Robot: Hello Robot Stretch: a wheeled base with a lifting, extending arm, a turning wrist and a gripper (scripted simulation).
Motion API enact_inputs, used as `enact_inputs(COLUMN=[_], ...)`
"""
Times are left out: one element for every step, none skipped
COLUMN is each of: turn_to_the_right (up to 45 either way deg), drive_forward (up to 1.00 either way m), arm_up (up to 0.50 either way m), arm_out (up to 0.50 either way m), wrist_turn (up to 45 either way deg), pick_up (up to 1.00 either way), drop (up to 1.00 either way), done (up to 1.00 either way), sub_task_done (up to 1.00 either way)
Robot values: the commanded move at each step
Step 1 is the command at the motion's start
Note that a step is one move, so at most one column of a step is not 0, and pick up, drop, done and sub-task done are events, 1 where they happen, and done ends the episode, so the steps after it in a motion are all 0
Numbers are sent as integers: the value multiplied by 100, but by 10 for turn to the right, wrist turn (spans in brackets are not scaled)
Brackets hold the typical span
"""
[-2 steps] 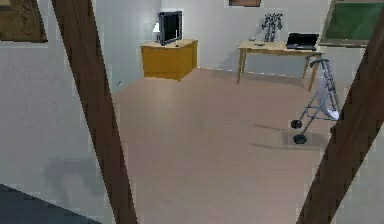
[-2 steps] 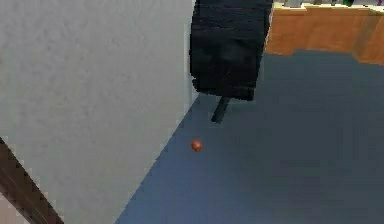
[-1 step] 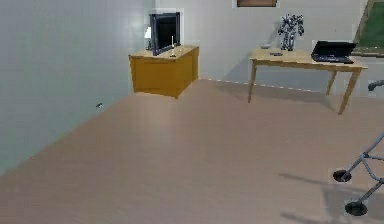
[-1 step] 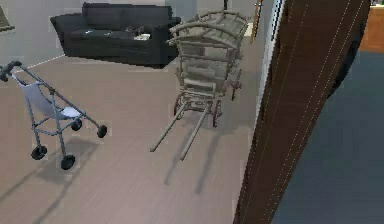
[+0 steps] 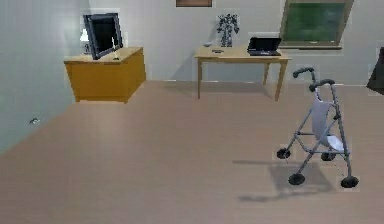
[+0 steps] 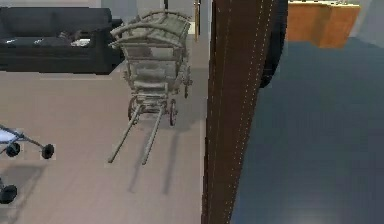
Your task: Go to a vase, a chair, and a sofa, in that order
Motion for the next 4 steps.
enact_inputs(turn_to_the_right=[0, 360, 0, 300], drive_forward=[5, 0, 100, 0], arm_up=[0, 0, 0, 0], arm_out=[0, 0, 0, 0], wrist_turn=[0, 0, 0, 0], pick_up=[0, 0, 0, 0], drop=[0, 0, 0, 0], done=[0, 0, 0, 0], sub_task_done=[0, 0, 0, 0])
